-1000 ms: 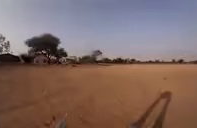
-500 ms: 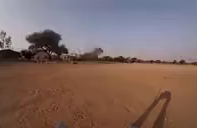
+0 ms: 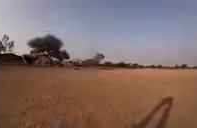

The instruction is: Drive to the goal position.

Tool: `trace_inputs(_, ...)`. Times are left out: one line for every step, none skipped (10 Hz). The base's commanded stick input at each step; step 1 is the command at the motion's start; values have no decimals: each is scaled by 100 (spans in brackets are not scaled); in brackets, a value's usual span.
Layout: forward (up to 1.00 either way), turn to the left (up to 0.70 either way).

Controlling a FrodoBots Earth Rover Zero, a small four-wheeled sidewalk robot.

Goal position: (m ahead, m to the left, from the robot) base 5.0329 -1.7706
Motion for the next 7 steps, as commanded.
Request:
trace_inputs(68, 0)
trace_inputs(68, 0)
trace_inputs(68, 0)
trace_inputs(68, 0)
trace_inputs(68, 0)
trace_inputs(68, 0)
trace_inputs(68, 0)
